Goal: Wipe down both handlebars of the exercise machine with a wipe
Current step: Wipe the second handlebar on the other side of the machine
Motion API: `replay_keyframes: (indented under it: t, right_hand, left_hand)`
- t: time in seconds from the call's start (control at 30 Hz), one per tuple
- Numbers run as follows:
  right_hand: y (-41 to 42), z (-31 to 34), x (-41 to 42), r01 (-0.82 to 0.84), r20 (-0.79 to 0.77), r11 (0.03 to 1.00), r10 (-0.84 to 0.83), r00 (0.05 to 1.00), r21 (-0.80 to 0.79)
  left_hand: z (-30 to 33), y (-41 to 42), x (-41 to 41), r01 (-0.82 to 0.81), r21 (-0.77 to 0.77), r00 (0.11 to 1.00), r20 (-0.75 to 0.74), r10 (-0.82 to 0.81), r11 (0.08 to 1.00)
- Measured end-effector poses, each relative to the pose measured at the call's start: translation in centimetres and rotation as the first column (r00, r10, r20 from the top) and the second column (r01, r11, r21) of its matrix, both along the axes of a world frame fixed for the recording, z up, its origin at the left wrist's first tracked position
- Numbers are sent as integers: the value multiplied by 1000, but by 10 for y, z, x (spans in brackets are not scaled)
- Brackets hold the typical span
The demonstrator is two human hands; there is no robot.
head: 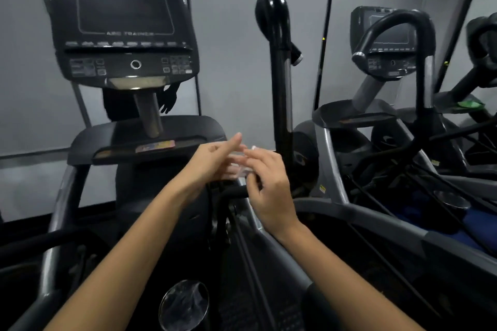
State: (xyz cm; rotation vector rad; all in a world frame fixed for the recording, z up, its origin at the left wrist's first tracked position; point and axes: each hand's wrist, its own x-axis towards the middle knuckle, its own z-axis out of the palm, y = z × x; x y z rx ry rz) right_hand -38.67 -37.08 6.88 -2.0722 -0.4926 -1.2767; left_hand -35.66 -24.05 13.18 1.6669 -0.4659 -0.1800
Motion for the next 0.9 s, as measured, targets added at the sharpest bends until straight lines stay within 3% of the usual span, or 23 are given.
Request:
replay_keyframes:
  t: [0.17, 0.3, 0.47, 0.53, 0.63, 0.7, 0.77, 0.83, 0.9]
  right_hand:
    - [39, -19, -11, -103, 23, 981, 108, 994, -164]
    - [68, -22, -25, -280, 37, 951, 287, 957, -134]
    - [113, -36, -44, -528, 3, 840, 533, 846, -127]
    - [135, -43, -62, -635, -69, 769, 631, 772, -77]
    - [166, -44, -85, -716, -219, 652, 758, 614, 249]
    - [186, -39, -89, -628, -353, 585, 811, 468, 513]
    - [206, -33, -85, -484, -453, 457, 881, 133, 746]
    - [225, -30, -81, -357, -404, 322, 896, -184, 877]
    - [241, -30, -81, -365, -393, 282, 877, -278, 887]
  left_hand:
    - [-27, 40, -32, -143, -292, 956, -289, 55, 946]
    - [-40, 74, -61, -247, -422, 910, -411, 58, 872]
    - [-56, 116, -102, -486, -575, 854, -472, 219, 658]
    - [-64, 135, -125, -590, -553, 803, -482, 351, 588]
    - [-73, 166, -151, -663, -515, 745, -387, 544, 542]
    - [-73, 187, -165, -684, -499, 713, -305, 631, 532]
    - [-72, 206, -178, -705, -492, 675, -244, 696, 511]
    - [-71, 224, -187, -726, -492, 635, -211, 743, 480]
    - [-73, 241, -192, -735, -500, 604, -175, 778, 458]
